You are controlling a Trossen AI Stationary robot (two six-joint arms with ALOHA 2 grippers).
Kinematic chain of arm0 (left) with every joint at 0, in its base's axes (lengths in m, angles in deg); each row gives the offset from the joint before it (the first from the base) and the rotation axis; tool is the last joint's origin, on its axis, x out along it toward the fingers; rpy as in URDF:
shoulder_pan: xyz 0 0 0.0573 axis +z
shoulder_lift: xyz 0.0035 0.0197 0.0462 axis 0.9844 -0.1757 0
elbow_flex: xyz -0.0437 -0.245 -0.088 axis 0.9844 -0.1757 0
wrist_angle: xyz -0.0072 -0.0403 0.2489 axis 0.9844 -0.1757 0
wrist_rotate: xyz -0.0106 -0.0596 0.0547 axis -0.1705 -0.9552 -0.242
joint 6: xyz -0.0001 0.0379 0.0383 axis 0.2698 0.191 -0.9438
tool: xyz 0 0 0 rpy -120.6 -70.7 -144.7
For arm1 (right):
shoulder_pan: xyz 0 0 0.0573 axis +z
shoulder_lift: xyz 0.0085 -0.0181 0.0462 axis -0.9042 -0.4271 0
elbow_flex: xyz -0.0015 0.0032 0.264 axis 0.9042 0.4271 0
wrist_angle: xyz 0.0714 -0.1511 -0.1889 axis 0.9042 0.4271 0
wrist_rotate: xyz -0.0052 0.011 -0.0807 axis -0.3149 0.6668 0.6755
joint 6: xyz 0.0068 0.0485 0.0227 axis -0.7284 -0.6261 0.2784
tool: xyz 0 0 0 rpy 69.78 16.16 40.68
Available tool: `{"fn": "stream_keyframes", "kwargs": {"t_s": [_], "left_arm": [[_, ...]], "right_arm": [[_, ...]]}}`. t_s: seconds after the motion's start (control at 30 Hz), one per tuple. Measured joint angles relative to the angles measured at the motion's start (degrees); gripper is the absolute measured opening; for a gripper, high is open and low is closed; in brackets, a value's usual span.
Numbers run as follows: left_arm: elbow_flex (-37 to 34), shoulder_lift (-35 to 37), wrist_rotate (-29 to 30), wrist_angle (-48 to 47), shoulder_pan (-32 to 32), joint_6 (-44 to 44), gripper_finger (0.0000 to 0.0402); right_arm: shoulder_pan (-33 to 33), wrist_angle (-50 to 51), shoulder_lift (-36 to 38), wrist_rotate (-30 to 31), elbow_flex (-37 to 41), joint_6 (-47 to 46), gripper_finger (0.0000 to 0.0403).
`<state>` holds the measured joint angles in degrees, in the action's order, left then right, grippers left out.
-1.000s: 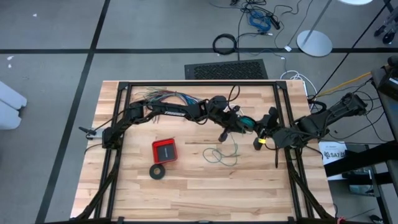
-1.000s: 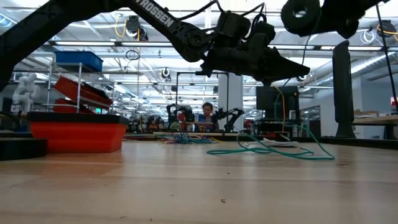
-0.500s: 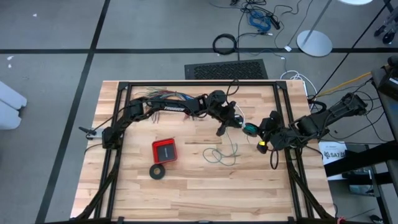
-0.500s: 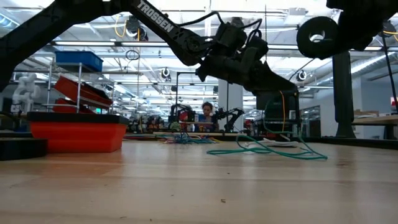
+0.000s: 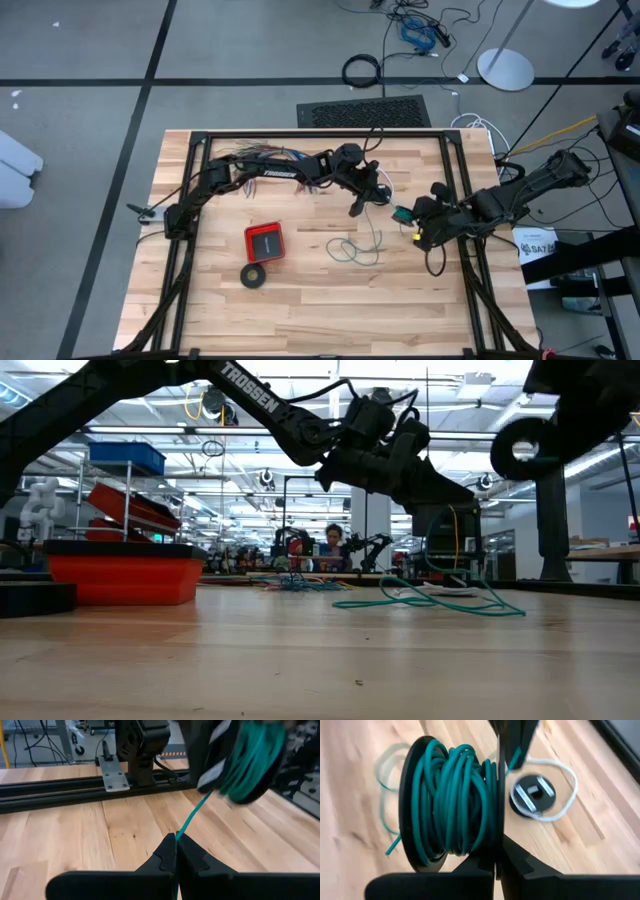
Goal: Coil cords
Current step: Coil the green wire onto the spool
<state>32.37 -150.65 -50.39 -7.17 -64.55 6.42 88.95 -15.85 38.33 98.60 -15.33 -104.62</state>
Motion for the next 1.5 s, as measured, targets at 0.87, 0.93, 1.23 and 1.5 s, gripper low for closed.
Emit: {"fn": "stream_keyframes", "kwargs": {"t_s": [0.87, 0.93, 1.23, 1.5], "left_arm": [[9.7, 0.0, 4.2, -10.1, -2.0, 5.3, 0.002], [9.7, 0.3, 5.3, -10.0, -2.0, 5.2, 0.0021], [9.7, 2.9, 4.0, -8.2, -2.3, 2.0, 0.0023], [9.7, 2.9, -0.9, -9.9, -2.8, 3.7, 0.0064]], "right_arm": [[-7.8, 8.8, -18.0, 24.7, 0.0, -14.1, 0.0], [-8.2, 9.3, -18.1, 25.5, 0.0, -15.6, 0.0], [-8.7, 9.4, -18.2, 32.6, 0.0, -22.3, 0.0], [-8.7, 10.0, -18.1, 42.6, 0.1, -29.0, 0.0]]}}
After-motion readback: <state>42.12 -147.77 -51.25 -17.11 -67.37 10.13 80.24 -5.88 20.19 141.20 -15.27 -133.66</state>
